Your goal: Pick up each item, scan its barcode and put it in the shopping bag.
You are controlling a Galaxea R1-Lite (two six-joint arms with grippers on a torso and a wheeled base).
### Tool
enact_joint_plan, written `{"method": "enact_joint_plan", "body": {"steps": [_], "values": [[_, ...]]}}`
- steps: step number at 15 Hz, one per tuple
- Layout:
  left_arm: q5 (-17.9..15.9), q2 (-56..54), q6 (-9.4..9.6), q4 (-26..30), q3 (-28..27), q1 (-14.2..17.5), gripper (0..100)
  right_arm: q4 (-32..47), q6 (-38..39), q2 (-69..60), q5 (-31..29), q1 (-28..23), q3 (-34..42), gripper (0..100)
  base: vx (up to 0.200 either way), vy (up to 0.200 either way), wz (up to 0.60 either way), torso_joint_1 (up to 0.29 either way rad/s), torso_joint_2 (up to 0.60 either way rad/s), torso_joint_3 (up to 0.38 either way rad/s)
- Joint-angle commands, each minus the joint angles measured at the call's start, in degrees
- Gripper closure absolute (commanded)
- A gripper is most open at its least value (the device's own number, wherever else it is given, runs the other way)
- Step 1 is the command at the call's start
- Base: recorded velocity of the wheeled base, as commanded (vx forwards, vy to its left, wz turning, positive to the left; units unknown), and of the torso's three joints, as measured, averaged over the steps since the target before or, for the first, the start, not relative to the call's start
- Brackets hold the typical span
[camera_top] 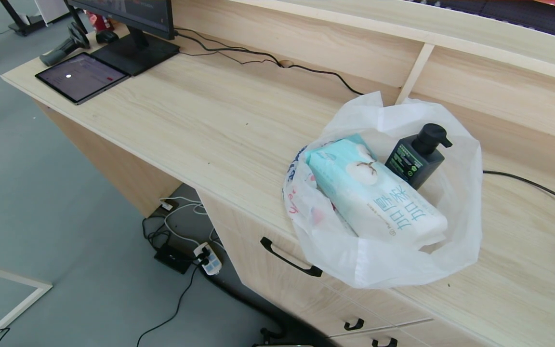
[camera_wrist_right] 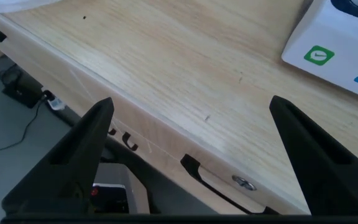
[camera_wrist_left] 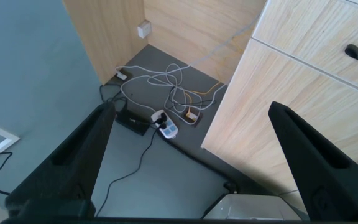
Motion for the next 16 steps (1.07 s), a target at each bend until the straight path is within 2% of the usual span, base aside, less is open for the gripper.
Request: {"method": "enact_joint_plan", "body": {"steps": [1, 16], "values": [[0.0, 0.0, -0.03, 0.0, 0.0, 0.0, 0, 0.1, 1.2, 0.4, -0.1, 0.1, 0.0, 0, 0.000, 0.000, 0.00, 0.000, 0.00, 0.000], [0.0, 0.0, -0.03, 0.1, 0.0, 0.0, 0, 0.3, 1.3, 0.4, -0.1, 0.1, 0.0, 0, 0.000, 0.000, 0.00, 0.000, 0.00, 0.000]]}}
